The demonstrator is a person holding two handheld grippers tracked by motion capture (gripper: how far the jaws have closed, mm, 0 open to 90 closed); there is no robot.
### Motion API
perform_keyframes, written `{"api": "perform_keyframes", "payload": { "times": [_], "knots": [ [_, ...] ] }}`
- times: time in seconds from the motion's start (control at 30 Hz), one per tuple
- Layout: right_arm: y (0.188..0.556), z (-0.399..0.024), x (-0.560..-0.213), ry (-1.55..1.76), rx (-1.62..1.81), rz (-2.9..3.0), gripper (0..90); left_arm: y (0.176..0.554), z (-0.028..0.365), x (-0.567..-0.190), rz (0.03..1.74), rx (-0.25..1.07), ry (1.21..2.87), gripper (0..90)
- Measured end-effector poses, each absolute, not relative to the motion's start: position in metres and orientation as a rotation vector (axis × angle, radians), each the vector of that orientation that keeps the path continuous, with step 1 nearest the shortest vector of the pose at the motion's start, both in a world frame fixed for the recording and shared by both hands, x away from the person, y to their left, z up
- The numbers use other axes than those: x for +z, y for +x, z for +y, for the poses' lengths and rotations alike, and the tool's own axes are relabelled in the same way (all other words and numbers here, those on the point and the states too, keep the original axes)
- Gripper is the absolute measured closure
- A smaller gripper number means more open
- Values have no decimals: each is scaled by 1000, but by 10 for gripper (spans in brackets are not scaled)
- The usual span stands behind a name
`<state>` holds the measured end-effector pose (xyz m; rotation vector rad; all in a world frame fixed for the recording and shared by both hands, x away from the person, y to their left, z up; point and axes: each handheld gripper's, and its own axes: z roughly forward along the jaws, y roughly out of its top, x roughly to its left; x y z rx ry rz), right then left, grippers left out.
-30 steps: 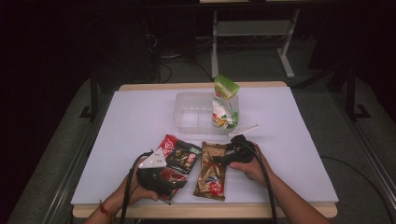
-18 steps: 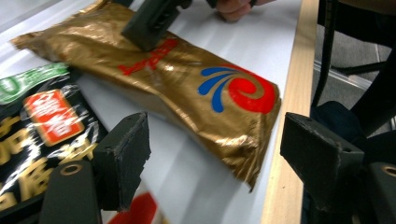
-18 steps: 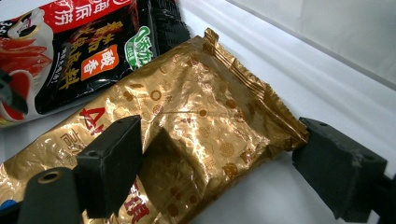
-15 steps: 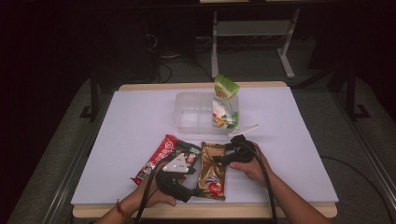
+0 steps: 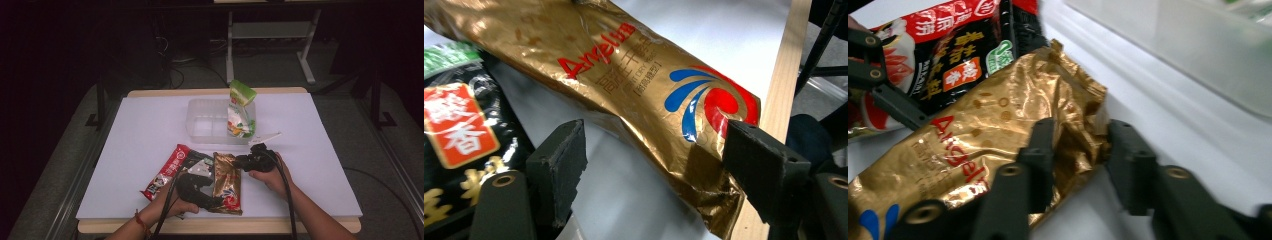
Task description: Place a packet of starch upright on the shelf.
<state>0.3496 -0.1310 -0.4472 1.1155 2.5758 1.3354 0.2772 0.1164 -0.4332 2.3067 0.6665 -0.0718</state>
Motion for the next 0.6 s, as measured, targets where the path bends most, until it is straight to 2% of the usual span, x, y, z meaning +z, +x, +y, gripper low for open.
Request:
{"api": "perform_keyframes", "payload": {
  "times": [0.07,0.23,0.6],
  "knots": [
    [350,-131,-447,1094,1319,2569,769,279,115,-433,683,-94,2312,253],
    [348,-131,-445,1045,1301,2550,844,280,112,-434,680,-112,2331,244],
    [327,-141,-416,817,1493,2446,878,283,113,-431,678,-43,2273,233]
  ]
}}
